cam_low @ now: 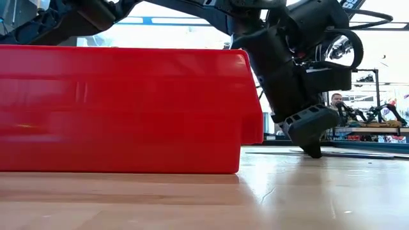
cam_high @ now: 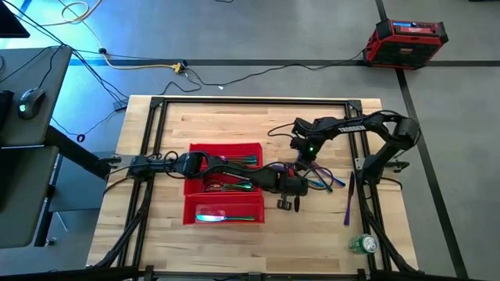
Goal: Sort silverware
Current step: Put the purple table knife into the bottom red bin
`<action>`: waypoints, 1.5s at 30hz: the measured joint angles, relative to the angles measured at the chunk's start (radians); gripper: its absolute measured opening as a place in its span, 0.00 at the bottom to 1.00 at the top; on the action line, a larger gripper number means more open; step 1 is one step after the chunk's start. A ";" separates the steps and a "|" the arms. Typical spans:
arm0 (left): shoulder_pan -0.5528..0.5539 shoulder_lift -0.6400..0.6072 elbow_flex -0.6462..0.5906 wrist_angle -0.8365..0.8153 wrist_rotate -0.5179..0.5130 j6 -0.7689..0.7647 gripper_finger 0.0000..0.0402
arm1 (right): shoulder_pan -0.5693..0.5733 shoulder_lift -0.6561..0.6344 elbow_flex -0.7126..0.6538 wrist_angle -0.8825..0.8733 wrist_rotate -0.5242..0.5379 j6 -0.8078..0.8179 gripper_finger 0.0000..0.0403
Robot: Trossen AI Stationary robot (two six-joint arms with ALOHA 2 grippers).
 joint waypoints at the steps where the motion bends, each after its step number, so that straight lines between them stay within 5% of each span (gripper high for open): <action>1: 0.000 0.000 0.000 -0.010 0.000 -0.007 0.00 | 0.000 0.000 -0.001 -0.008 -0.001 -0.015 0.35; 15: 0.016 -0.001 -0.003 -0.028 0.001 0.004 0.00 | 0.094 0.000 -0.001 -0.088 0.007 -0.117 0.37; 28: 0.021 -0.004 -0.090 0.211 -0.032 0.180 0.00 | 0.119 -0.003 -0.057 -0.025 -0.026 -0.133 0.44; 45: 0.018 -0.004 -0.108 0.266 -0.013 0.206 0.00 | 0.117 -0.001 -0.087 0.015 -0.101 -0.212 0.41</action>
